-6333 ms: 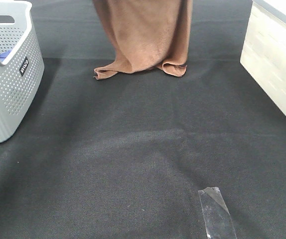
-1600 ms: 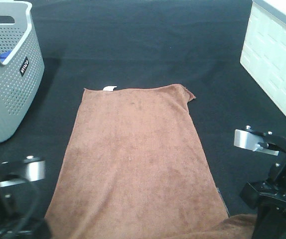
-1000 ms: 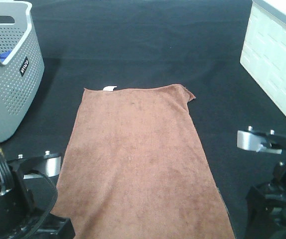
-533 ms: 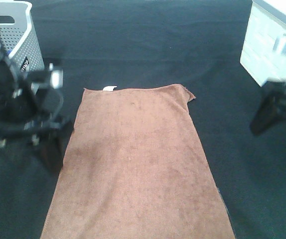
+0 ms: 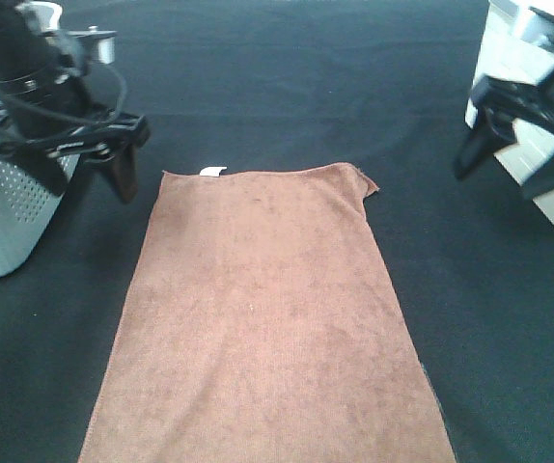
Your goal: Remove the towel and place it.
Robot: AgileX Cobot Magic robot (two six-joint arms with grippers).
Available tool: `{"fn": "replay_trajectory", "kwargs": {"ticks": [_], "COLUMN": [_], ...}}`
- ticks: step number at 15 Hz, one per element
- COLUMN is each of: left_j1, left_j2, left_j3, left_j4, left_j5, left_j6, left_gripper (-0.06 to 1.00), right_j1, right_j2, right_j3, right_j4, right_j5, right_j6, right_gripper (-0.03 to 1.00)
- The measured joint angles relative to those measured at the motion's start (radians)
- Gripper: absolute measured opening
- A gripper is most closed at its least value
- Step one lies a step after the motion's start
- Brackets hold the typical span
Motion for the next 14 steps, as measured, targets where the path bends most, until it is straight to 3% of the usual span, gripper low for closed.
{"fn": "replay_trajectory", "kwargs": {"ticks": [2,4,9,14], "left_j1": [-0.001,-0.002,0.042,0.084], "left_j2": [0.081,0.231,0.509,0.622], "left_j3": [-0.105,-0.307,-0.66,-0.74], "left_j4": [0.0,0.001,-0.011,-0.086], "left_j5": [0.011,0.086,0.137,0.141], "left_j6": [0.0,0.0,0.001,0.026], "left_gripper": [0.72,0.72,0.72,0.72], "right_j1": [0.0,0.0,0.0,0.0], "right_j2": [0.083,0.192,0.316,0.491], "right_j3": [-0.099,-0.214,-0.29,-0.413], "right_j4": [0.0,0.004,0.027,0.173], "right_j5": [0.012,0.029,-0.03,-0.041], "right_j6": [0.0,0.0,-0.026,-0.158], "right_gripper": [0.76,0.76,0.76,0.76]}}
